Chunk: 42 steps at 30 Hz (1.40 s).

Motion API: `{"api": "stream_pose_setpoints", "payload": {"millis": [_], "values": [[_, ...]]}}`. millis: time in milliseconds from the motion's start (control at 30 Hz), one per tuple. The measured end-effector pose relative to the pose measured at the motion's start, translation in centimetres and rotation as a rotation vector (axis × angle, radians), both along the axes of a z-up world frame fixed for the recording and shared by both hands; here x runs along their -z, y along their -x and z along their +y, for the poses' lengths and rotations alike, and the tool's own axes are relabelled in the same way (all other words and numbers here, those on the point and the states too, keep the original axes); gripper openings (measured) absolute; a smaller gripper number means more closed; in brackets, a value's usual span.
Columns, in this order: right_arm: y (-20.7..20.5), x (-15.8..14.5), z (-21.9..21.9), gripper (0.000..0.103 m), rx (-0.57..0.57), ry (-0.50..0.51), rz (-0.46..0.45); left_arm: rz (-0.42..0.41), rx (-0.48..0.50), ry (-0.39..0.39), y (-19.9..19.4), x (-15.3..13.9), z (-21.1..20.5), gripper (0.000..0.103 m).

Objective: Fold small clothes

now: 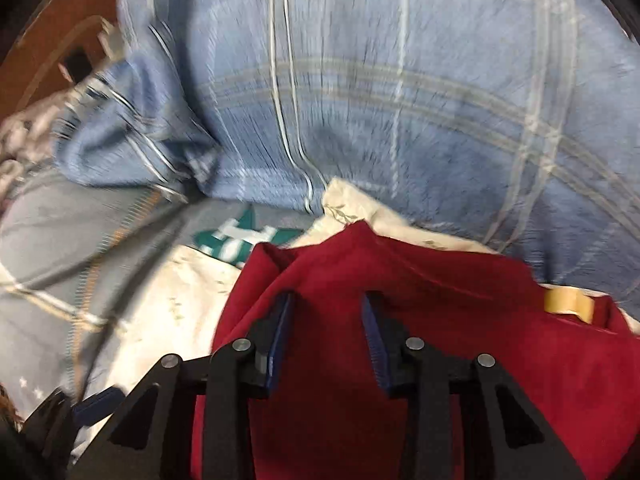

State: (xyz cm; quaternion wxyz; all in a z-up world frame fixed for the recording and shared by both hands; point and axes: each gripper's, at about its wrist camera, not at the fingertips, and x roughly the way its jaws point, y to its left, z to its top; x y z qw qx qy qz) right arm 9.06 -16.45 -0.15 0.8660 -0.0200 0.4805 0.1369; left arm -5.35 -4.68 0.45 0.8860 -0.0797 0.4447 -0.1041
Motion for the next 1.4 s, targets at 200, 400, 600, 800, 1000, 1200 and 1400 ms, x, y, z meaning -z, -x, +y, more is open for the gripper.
{"api": "stream_pose_setpoints", "payload": {"millis": [200,400,600,800,1000,1200,1400], "values": [[0.5,-1.3,-1.7,0.042,0.05,-0.058,0.039,0.011,0.001,0.016,0.1,0.1,0.1,0.083],[2.0,-3.2,-0.8,0.073,0.018,-0.074,0.041,0.004,0.0,0.008,0.3,-0.2,0.1,0.083],[1.7,-1.4,3.2,0.075,-0.044,0.081,0.065,-0.001,0.003,0.004,0.5,-0.3,0.1,0.083],[1.7,-0.6,3.8,0.051,-0.045,0.16,0.006,-0.002,0.007,0.016,0.3,-0.4,0.2,0.083],[2.5,-3.2,0.7,0.016,-0.062,-0.004,-0.001,-0.008,0.055,0.142,0.3,-0.9,0.0,0.083],[3.4,-5.9,-1.7,0.014,-0.051,-0.144,-0.015,-0.024,0.12,0.157,0.3,-0.9,-1.6,0.083],[3.7,-6.4,-2.7,0.014,-0.052,-0.193,0.003,0.006,0.098,0.18,-0.9,-0.2,-1.3,0.083]]}}
